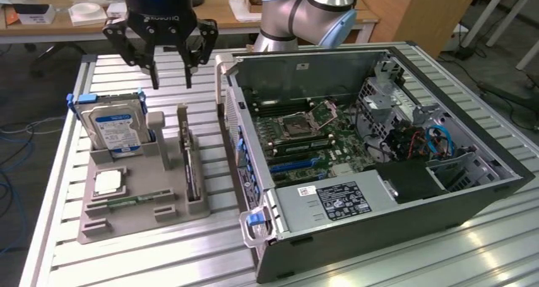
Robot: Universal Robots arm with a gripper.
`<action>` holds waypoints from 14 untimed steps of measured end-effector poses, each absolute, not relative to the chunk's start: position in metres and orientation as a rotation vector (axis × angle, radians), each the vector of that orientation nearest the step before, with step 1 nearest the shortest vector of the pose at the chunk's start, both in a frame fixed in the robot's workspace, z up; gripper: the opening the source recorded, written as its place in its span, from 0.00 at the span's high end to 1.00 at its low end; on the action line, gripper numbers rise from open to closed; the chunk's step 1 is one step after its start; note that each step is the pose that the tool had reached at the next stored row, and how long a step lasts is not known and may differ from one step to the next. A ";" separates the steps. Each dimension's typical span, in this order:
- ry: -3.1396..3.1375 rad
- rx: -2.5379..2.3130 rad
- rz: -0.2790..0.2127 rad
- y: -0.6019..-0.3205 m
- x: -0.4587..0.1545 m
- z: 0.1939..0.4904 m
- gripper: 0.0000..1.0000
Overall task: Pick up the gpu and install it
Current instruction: 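Pick up the gpu and move the gpu toward the slot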
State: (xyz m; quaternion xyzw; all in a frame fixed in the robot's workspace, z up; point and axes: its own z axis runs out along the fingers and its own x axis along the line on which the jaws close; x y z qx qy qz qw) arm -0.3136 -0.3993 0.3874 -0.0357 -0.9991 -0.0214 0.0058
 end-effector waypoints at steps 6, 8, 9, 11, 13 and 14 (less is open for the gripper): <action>-3.128 -0.053 -0.066 -0.400 -0.314 0.387 0.47; -3.128 -0.046 -0.067 -0.401 -0.314 0.385 0.47; -3.128 -0.044 -0.066 -0.402 -0.314 0.384 0.47; -3.128 -0.039 -0.066 -0.403 -0.314 0.381 0.47; -3.128 -0.033 -0.066 -0.404 -0.314 0.379 0.47; -3.128 -0.030 -0.066 -0.405 -0.314 0.378 0.47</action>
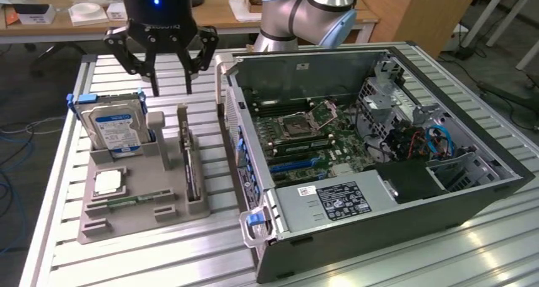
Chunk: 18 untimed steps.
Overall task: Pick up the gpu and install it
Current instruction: 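Pick up the gpu and move the gpu toward the slot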
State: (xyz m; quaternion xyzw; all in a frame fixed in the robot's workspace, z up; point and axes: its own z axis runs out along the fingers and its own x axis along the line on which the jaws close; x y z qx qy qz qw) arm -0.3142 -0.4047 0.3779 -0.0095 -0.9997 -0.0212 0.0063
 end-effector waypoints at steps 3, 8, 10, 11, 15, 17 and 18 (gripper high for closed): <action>-3.128 -0.022 -0.066 -0.406 -0.314 0.375 0.47; -3.128 -0.011 -0.066 -0.409 -0.314 0.370 0.47; -3.128 -0.006 -0.066 -0.410 -0.314 0.368 0.47; -3.128 -0.004 -0.066 -0.411 -0.314 0.367 0.47; -3.128 0.002 -0.066 -0.413 -0.314 0.364 0.47; -3.128 0.005 -0.066 -0.414 -0.314 0.363 0.47; -3.128 0.007 -0.066 -0.414 -0.314 0.363 0.47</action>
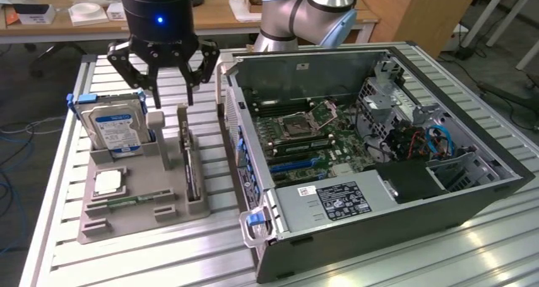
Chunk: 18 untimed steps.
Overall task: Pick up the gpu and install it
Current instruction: 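Pick up the gpu and move the gpu toward the slot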
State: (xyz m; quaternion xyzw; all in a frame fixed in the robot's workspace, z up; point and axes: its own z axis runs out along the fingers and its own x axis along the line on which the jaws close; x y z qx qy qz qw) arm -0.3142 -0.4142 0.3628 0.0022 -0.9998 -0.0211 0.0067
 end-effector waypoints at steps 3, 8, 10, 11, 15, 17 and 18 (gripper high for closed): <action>-3.128 0.011 -0.065 -0.415 -0.314 0.361 0.47; -3.128 0.014 -0.064 -0.415 -0.312 0.358 0.47; -3.128 0.015 -0.064 -0.416 -0.311 0.357 0.47; -3.128 0.015 -0.063 -0.416 -0.310 0.357 0.47; -3.128 0.016 -0.063 -0.416 -0.310 0.355 0.47; -3.128 0.016 -0.063 -0.417 -0.310 0.353 0.47; -3.128 0.017 -0.063 -0.417 -0.310 0.353 0.47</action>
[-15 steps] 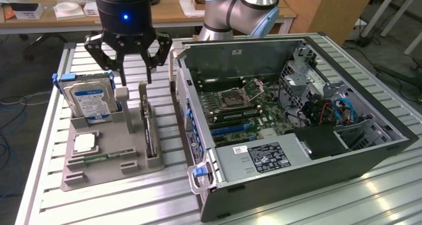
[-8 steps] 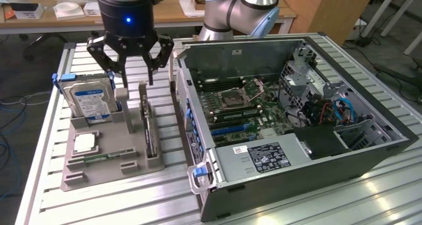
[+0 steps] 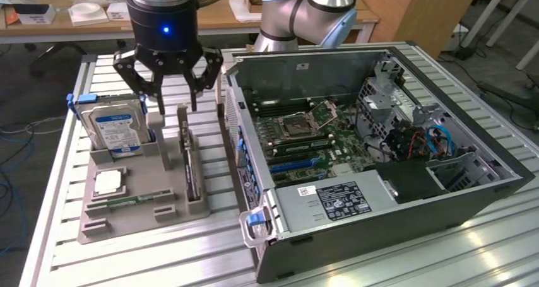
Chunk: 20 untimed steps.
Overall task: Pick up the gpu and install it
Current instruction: 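Pick up the gpu and move the gpu toward the slot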
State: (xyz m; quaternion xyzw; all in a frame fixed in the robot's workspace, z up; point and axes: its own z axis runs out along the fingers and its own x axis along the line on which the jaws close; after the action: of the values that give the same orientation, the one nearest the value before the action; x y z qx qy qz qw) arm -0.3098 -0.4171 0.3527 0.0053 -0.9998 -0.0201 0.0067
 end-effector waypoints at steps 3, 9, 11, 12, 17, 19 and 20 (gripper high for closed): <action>-3.127 0.018 -0.063 -0.418 -0.310 0.350 0.47; -3.128 0.019 -0.063 -0.420 -0.310 0.345 0.47; -3.128 0.019 -0.063 -0.420 -0.310 0.343 0.47; -3.128 0.019 -0.063 -0.420 -0.310 0.342 0.47; -3.128 0.020 -0.063 -0.421 -0.310 0.337 0.47; -3.128 0.020 -0.063 -0.421 -0.310 0.335 0.47; -3.128 0.020 -0.063 -0.421 -0.310 0.334 0.47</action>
State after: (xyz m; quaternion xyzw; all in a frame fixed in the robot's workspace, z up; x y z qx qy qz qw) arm -0.3098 -0.4209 0.3336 0.0063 -0.9998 -0.0201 0.0067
